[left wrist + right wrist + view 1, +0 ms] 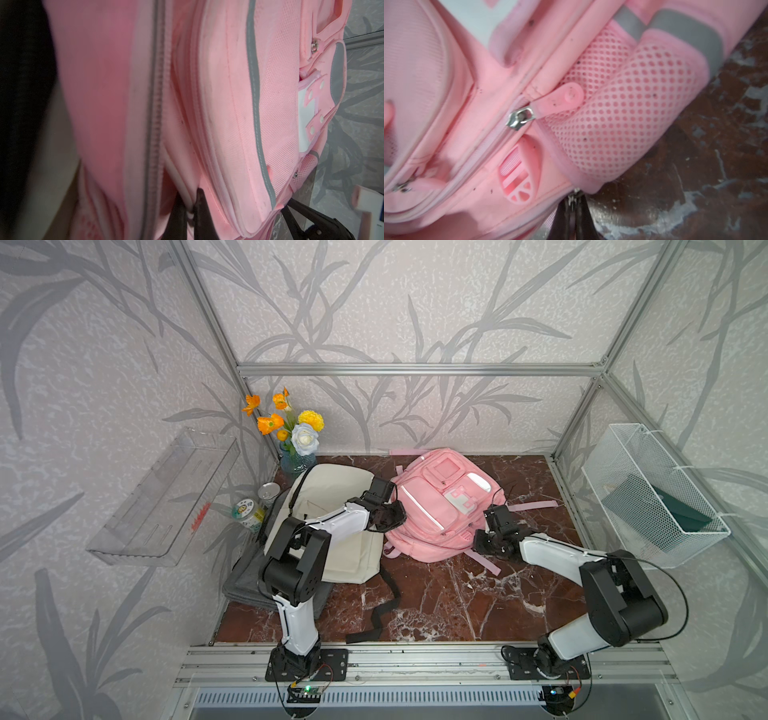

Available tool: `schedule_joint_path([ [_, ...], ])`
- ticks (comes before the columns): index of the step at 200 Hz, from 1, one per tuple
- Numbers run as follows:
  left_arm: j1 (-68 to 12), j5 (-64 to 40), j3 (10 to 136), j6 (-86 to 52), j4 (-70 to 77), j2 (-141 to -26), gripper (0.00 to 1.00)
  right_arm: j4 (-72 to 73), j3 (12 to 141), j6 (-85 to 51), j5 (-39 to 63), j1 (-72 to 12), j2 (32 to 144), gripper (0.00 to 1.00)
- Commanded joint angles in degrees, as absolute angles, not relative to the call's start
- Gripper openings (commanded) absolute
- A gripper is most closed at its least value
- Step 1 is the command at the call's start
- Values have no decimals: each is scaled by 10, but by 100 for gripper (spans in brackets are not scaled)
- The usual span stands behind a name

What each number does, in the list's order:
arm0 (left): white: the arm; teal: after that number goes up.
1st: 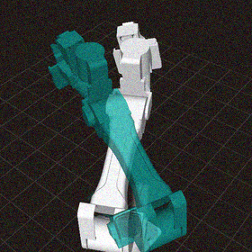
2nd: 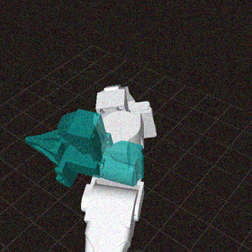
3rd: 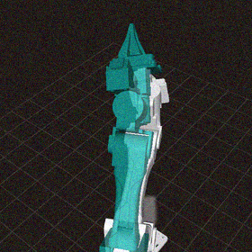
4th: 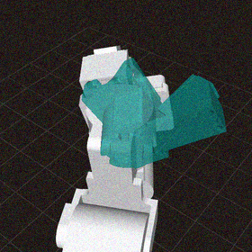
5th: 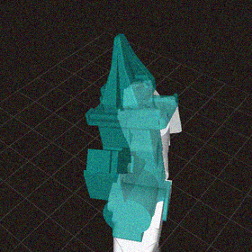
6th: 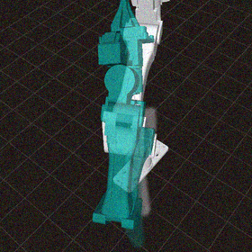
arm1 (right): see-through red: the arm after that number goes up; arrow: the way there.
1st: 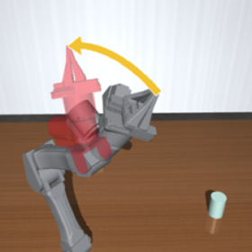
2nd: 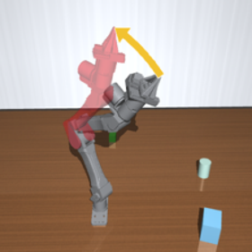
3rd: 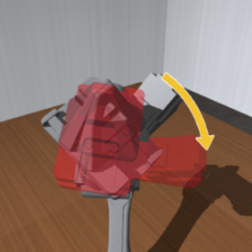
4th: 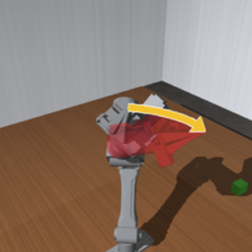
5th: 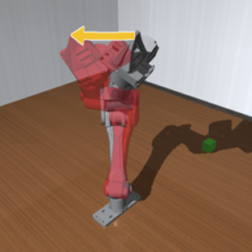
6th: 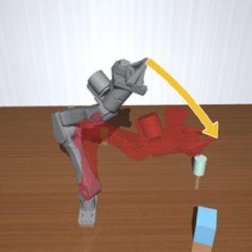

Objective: Zip up the backpack
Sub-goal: Zip the zipper on the backpack.

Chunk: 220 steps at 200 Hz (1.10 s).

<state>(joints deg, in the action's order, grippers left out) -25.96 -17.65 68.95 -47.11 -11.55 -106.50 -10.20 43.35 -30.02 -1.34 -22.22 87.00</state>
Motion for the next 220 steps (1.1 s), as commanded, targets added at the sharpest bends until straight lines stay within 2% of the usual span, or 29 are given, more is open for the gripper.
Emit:
schedule_joint_path([
  [1,-276,-151,679,-490,-92,-1057,0,-140,416,-316,-6,-250,832,0],
  [53,-304,-160,648,-497,-86,-1019,0,-168,430,-292,-21,-197,785,0],
  [81,-350,-165,621,-520,-70,-982,1,-189,473,-261,-14,-151,791,0],
  [109,-412,-196,623,-542,-42,-969,12,-214,516,-227,-18,-122,799,0],
  [123,-431,-212,650,-537,-60,-975,22,-221,525,-211,-24,-122,788,0],
  [139,-430,-219,690,-517,-103,-972,30,-217,520,-192,-5,-122,762,0],
  [180,-411,-155,838,-397,-227,-960,52,-136,447,-163,69,-123,677,0],
  [189,-410,-169,872,-381,-235,-976,55,-123,435,-163,74,-123,660,0],
  [220,-410,-262,995,-353,-285,-1074,56,-66,392,-167,70,-123,608,0],
])
